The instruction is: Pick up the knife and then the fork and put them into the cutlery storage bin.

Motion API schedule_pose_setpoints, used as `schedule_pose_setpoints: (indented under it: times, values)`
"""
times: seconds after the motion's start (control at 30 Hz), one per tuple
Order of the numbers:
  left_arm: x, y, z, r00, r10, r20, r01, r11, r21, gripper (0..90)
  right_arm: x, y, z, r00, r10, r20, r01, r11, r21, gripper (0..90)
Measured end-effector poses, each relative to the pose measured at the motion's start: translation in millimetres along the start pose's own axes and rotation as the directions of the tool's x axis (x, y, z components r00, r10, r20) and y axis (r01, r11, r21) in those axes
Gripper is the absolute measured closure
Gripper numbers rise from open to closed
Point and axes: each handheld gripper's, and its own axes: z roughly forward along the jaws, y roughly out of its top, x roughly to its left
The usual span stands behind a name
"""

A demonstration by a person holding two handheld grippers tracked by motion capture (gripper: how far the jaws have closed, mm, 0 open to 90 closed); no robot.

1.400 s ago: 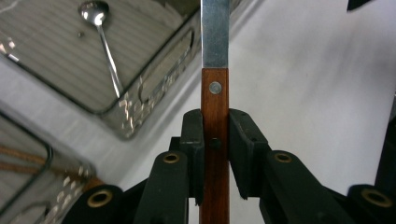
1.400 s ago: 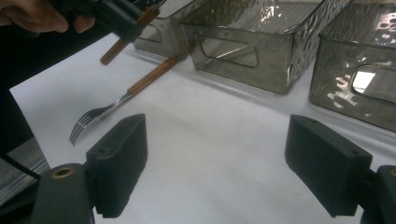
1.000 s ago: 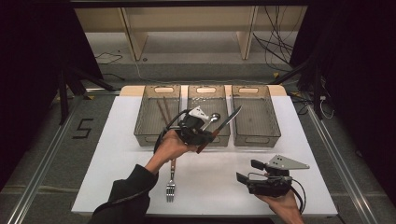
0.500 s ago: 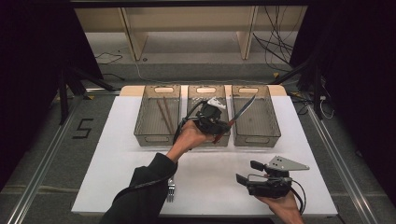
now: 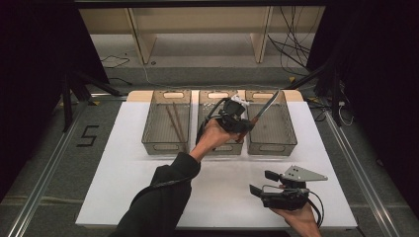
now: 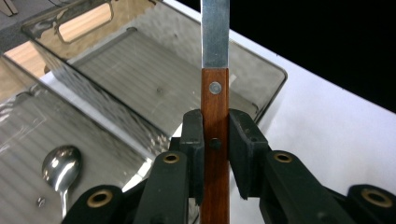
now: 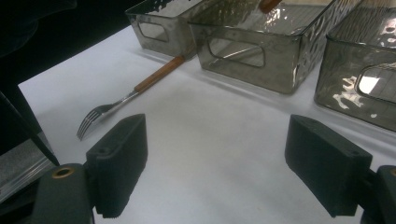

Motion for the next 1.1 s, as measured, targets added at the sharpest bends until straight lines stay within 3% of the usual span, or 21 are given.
schedule_pose_setpoints:
  times: [0.27, 0.6, 1.1]
  values:
    - [0.1, 11.8, 17.1, 1.0, -0.003, 0.005, 0.003, 1.0, -0.001, 75.8, -0.2, -0.3, 0.5, 1.0, 0.001, -0.005, -0.001, 1.0, 0.003, 22.1]
    - [2.7, 21.8, 25.5, 0.9998, -0.018, 0.007, 0.018, 0.9997, -0.017, 75.8, -1.2, -0.5, 0.0, 1.0, 0.005, -0.008, -0.005, 1.0, 0.001, 22.0]
    - [1.9, 21.2, 48.1, 0.9988, -0.048, 0.001, 0.048, 0.9987, -0.015, 75.8, -0.9, -0.8, 0.6, 0.9999, 0.002, -0.013, -0.002, 1.0, 0.005, 22.1]
